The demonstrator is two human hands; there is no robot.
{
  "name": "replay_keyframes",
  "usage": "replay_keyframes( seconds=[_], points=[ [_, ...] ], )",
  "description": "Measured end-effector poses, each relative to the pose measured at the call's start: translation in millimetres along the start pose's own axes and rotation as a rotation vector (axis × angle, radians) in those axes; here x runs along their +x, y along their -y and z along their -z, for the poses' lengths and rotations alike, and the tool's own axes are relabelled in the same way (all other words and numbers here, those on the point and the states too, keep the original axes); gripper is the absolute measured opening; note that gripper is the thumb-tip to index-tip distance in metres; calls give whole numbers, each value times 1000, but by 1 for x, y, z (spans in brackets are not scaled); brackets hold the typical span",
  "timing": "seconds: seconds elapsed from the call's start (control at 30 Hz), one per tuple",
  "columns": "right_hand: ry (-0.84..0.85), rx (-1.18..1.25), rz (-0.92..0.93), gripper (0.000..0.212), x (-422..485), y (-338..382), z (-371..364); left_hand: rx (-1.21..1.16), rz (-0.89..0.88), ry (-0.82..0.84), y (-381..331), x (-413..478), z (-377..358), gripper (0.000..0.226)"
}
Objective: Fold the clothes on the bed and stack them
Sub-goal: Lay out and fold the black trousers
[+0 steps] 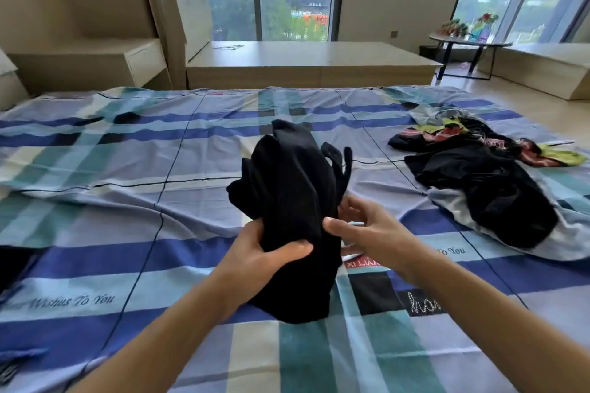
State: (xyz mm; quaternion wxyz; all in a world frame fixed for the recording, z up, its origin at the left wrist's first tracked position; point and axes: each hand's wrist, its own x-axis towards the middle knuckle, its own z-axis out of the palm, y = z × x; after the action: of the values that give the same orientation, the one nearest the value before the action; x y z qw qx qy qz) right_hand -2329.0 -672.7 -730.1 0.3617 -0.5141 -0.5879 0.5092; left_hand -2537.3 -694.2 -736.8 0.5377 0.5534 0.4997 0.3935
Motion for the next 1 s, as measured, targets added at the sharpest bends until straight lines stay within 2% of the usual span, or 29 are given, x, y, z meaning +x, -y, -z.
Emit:
replay_keyframes(
  seconds=[0.07,0.13,0.17,0.27,0.43,0.53,0.6,0.7,0.83,0.93,1.0],
  points=[
    [-52,-11,23,29,1,-3,1,-61,-25,-22,-5,-3,-3,30],
    [-81,39,29,28,2,-1,6,-86,-84,-142,-8,1,-1,11],
    [-105,91,34,29,2,2,9,-95,-107,-205,-8,6,2,9],
    [-247,153,89,23,5,11,24,-142,-160,-346,-9,18,22,12],
    [-669,184,172,20,8,15,78,-176,-274,-626,-6,35,77,14],
    [-926,417,182,19,0,14,113,-133,-276,-732,-2,36,103,20],
    [-1007,511,167,14,-2,10,129,-69,-273,-776,1,35,110,25],
    [-947,399,40,17,0,-2,139,-64,-291,-804,6,35,111,33],
    [-886,-5,-7,24,6,-14,132,0,-281,-738,12,36,108,53],
    [-826,-193,80,18,8,-11,106,70,-289,-583,2,26,90,74],
    [-608,-206,122,19,6,-3,76,47,-293,-404,-8,16,73,84]
  ],
)
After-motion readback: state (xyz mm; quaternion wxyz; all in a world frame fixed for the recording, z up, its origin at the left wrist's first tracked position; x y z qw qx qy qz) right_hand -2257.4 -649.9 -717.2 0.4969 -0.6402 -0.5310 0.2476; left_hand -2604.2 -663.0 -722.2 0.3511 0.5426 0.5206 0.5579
